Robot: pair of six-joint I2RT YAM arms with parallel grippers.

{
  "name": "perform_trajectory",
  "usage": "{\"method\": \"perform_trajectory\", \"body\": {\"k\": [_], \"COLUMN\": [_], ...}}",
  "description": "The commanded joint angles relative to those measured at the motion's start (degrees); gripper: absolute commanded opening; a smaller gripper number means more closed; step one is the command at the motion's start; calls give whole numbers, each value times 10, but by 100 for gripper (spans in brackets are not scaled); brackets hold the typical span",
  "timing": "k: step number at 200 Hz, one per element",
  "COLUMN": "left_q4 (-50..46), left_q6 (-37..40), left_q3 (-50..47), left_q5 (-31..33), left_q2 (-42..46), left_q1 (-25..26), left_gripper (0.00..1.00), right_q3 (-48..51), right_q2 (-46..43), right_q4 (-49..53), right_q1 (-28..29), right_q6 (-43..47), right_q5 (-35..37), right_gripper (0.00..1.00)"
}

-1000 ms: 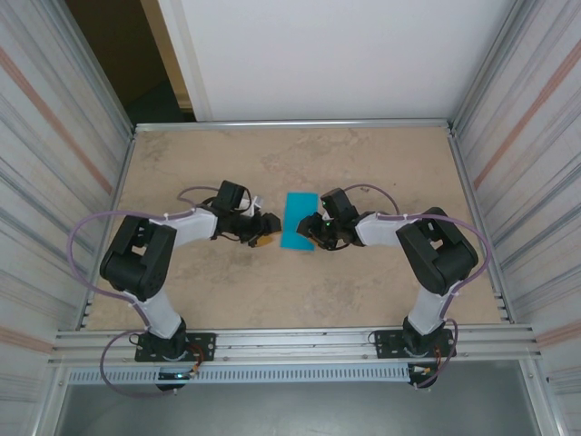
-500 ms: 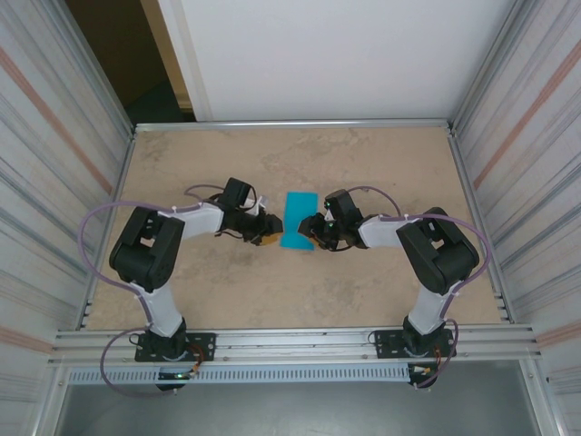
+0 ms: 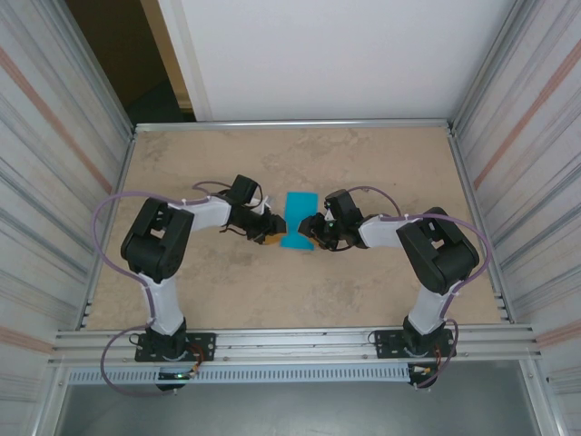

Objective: Fold a paper plane with a square sheet of paper (pick it up from the middle)
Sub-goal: Third fold the triangle at the center of the table.

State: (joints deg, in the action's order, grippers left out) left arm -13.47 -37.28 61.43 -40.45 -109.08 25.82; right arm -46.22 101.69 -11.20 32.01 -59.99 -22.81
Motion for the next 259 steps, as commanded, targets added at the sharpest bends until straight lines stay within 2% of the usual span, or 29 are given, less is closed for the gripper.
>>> {"method": "perform_trajectory", "body": {"k": [1,38,123,194,237,259], "left_q4": [-14,-5,-4,-5,-7,1], "left_q6": [19,32,39,33,30,19], "left_q3": [23,40,87,100,98,87], "left_q5": [-6,-36,-38,-37,-38,-34], "left_q2": [-11,-21,-60,-78,-76,-63], "left_q1": [4,3,-12,-16,-17,-21], "left_gripper": [37,35,30,20,5,3], "right_q3": [15,14,17,18,8,-11], "right_q2": [28,26,23,16,-6,-45], "right_q4": [48,50,49,42,46,88], "right_q1": [-8,-9,-10,-10,-7,1], "right_q6": [-6,-5,-5,-1,40,98], "right_q5": [16,15,18,19,19,53], "right_gripper": [44,44,44,45,50,60]}}
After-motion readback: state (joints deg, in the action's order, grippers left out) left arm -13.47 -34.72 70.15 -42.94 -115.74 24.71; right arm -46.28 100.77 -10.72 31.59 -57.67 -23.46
